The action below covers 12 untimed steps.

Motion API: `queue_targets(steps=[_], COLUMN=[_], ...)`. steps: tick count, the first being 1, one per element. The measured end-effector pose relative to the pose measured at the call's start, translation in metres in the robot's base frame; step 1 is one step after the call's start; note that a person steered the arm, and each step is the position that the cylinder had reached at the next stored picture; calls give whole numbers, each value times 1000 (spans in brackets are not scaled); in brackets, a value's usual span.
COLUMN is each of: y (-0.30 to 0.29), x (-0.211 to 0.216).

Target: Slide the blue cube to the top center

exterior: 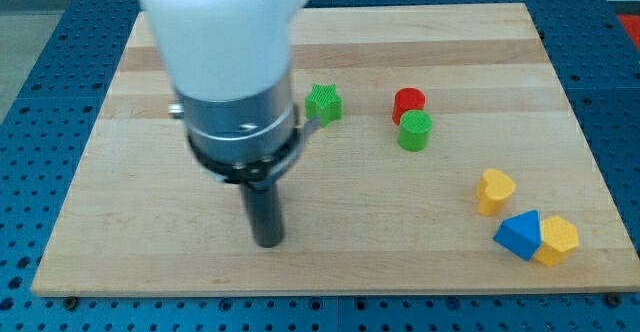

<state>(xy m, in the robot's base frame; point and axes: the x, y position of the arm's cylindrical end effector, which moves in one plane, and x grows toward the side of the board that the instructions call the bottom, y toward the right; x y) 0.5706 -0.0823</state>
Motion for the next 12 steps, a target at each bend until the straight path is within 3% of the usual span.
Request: queue_targets(steps=[2, 3, 4, 6, 7, 8, 9, 10, 11, 12], y=[-4, -4, -4, -1, -13, -36, -24, 16, 17, 29], x=[-90, -98, -149, -190, -184, -152, -94, -124, -125, -167])
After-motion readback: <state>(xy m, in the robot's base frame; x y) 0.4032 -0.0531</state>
